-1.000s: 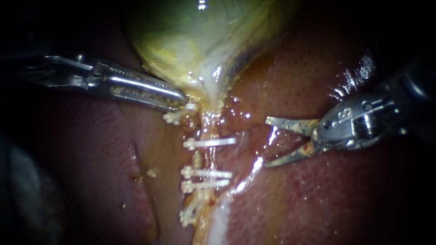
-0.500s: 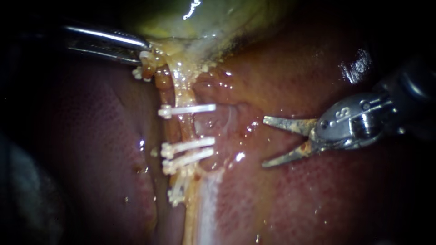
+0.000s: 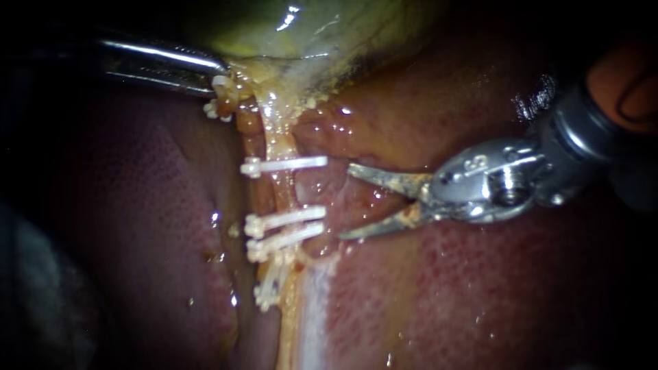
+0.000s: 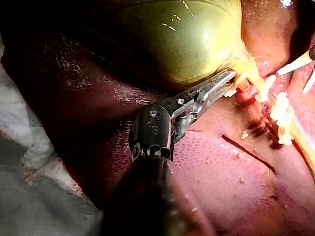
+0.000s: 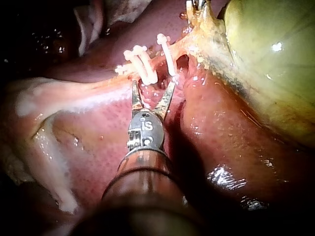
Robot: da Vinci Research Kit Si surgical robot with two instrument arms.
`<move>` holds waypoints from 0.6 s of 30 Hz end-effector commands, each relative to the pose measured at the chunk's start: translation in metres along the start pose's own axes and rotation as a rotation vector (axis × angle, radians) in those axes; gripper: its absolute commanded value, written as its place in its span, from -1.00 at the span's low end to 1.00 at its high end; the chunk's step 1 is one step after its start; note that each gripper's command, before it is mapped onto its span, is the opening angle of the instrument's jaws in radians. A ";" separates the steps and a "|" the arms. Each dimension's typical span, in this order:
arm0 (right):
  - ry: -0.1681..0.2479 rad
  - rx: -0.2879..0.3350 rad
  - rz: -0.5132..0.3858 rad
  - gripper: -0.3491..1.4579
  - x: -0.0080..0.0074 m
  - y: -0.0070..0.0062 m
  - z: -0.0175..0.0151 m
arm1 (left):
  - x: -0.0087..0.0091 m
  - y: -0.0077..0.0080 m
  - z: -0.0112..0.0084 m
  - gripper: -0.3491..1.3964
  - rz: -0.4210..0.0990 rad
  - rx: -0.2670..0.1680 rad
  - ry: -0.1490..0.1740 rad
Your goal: Go to the cutting position right tube
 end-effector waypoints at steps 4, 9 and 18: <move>0.027 0.034 0.062 0.88 0.0001 0.0005 0.0010 | 0.0001 0.0002 -0.0005 -1.00 -0.001 -0.003 -0.001; 0.039 0.060 0.111 0.86 0.0000 0.0014 0.0025 | 0.0001 0.0003 -0.0006 -1.00 -0.001 -0.002 -0.001; 0.093 0.140 0.185 0.84 -0.0004 0.0019 0.0049 | 0.0001 0.0005 -0.0006 -1.00 -0.002 -0.002 0.000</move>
